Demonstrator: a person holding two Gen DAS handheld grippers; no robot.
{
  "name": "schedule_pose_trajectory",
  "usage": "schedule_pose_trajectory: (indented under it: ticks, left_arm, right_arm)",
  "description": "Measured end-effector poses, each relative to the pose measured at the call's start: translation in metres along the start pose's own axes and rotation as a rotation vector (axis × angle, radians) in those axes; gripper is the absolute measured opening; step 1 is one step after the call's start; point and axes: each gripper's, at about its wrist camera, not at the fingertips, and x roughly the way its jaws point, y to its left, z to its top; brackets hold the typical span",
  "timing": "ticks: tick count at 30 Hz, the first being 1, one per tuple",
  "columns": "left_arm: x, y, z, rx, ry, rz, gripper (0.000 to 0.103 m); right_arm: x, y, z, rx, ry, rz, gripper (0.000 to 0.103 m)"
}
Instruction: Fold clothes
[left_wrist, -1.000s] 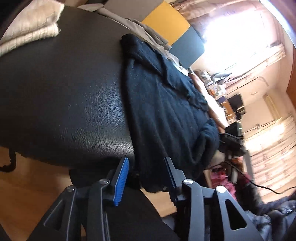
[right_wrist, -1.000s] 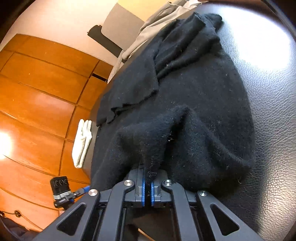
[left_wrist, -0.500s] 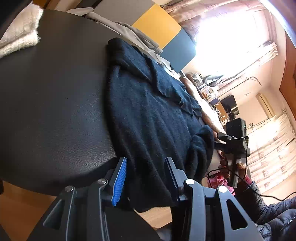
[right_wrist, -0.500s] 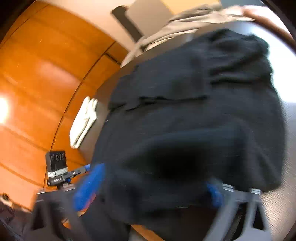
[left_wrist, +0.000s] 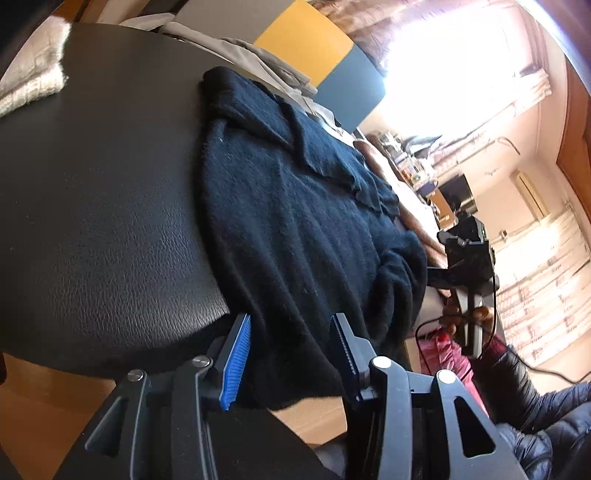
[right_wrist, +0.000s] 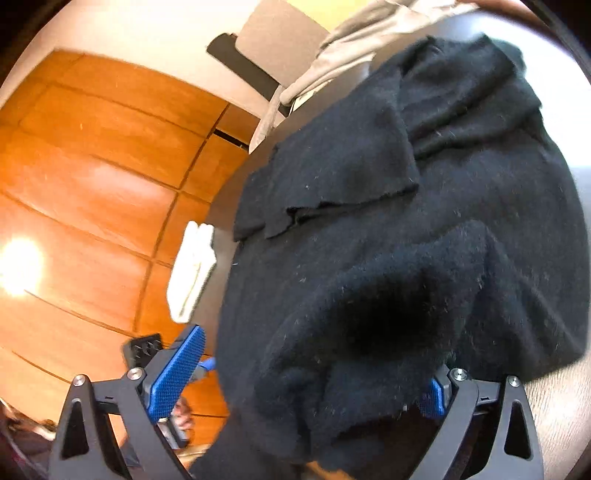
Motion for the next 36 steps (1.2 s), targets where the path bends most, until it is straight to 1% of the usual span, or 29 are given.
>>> schedule_pose_trajectory:
  ticks: [2,3,4,5,6,7,8,12,14,15,16,17,19,21,23,24,26,28,30,32,33,34,35,36]
  left_arm:
    - [0.0,-0.002,-0.005,0.013,0.007,0.009,0.045]
    - [0.0,-0.003,-0.007,0.019,0.01,0.013,0.045]
    - [0.002,-0.005,-0.008,0.034,0.011,0.023,0.045]
    - [0.003,-0.007,-0.008,0.049,0.012,0.033,0.048]
    - [0.005,-0.009,-0.009,0.064,0.013,0.044,0.052]
    - [0.005,-0.011,-0.009,0.073,0.012,0.047,0.055]
    - [0.005,-0.012,-0.01,0.081,0.012,0.051,0.058]
    - [0.006,-0.016,-0.011,0.093,0.007,0.064,0.063]
    - [0.007,-0.017,-0.01,0.074,0.007,0.079,0.063]
    - [0.007,-0.018,-0.009,0.063,0.007,0.086,0.058]
    - [0.008,-0.019,-0.008,0.061,0.014,0.077,0.047]
    - [0.009,-0.02,-0.008,0.06,0.021,0.068,0.002]
    - [0.013,-0.019,-0.006,0.046,0.031,0.068,0.002]
    - [0.013,-0.022,-0.004,0.049,0.031,0.031,0.001]
    - [0.005,-0.026,0.002,0.049,0.014,-0.041,0.0]
    - [-0.001,-0.025,0.006,0.033,-0.004,-0.088,0.0]
    - [-0.021,-0.025,0.021,0.011,-0.075,-0.19,0.0]
    - [-0.033,-0.027,0.035,0.009,-0.127,-0.238,0.0]
    - [-0.041,-0.028,0.052,0.008,-0.17,-0.274,0.0]
    - [-0.044,-0.031,0.069,0.034,-0.176,-0.234,0.0]
    - [-0.045,-0.03,0.073,0.04,-0.168,-0.201,0.0]
    - [-0.047,-0.026,0.071,0.04,-0.158,-0.166,0.002]
    - [-0.049,-0.021,0.069,0.039,-0.146,-0.131,0.014]
    - [-0.052,-0.017,0.062,0.059,-0.124,-0.065,0.019]
  right_arm:
    - [-0.005,0.001,-0.007,-0.026,0.004,-0.015,0.101]
    - [-0.008,0.003,-0.01,-0.045,0.006,-0.026,0.096]
    - [-0.01,0.004,-0.014,-0.066,0.008,-0.047,0.076]
    - [-0.01,0.005,-0.016,-0.078,0.012,-0.083,0.06]
    - [-0.008,0.003,-0.019,-0.072,0.022,-0.113,0.016]
    - [-0.007,0.002,-0.021,-0.065,0.032,-0.144,0.011]
    - [-0.006,0.001,-0.023,-0.064,0.037,-0.165,0.011]
    - [-0.007,0.005,-0.028,-0.096,0.02,-0.183,0.011]
    - [-0.007,0.007,-0.031,-0.113,0.011,-0.192,0.011]
    - [-0.007,0.008,-0.032,-0.119,0.007,-0.195,0.011]
    - [-0.007,0.011,-0.033,-0.123,0.005,-0.195,0.011]
    - [-0.009,0.014,-0.033,-0.132,0.004,-0.196,0.011]
    - [-0.013,0.02,-0.035,-0.148,0.002,-0.193,0.011]
    - [-0.018,0.027,-0.038,-0.159,-0.003,-0.17,0.011]
    - [-0.024,0.033,-0.04,-0.171,-0.008,-0.148,0.011]
    - [-0.026,0.036,-0.041,-0.177,-0.01,-0.137,0.011]
    - [-0.032,0.043,-0.043,-0.189,-0.015,-0.115,0.011]
    - [-0.038,0.05,-0.044,-0.198,-0.026,-0.09,0.011]
    - [-0.047,0.056,-0.042,-0.195,-0.058,-0.056,0.011]
    - [-0.049,0.056,-0.042,-0.175,-0.071,-0.039,0.011]
    - [-0.051,0.056,-0.042,-0.165,-0.077,-0.03,0.011]
    - [-0.052,0.055,-0.043,-0.156,-0.084,-0.022,0.011]
    - [-0.053,0.055,-0.043,-0.146,-0.09,-0.013,0.011]
    - [-0.055,0.055,-0.043,-0.136,-0.096,-0.005,0.011]
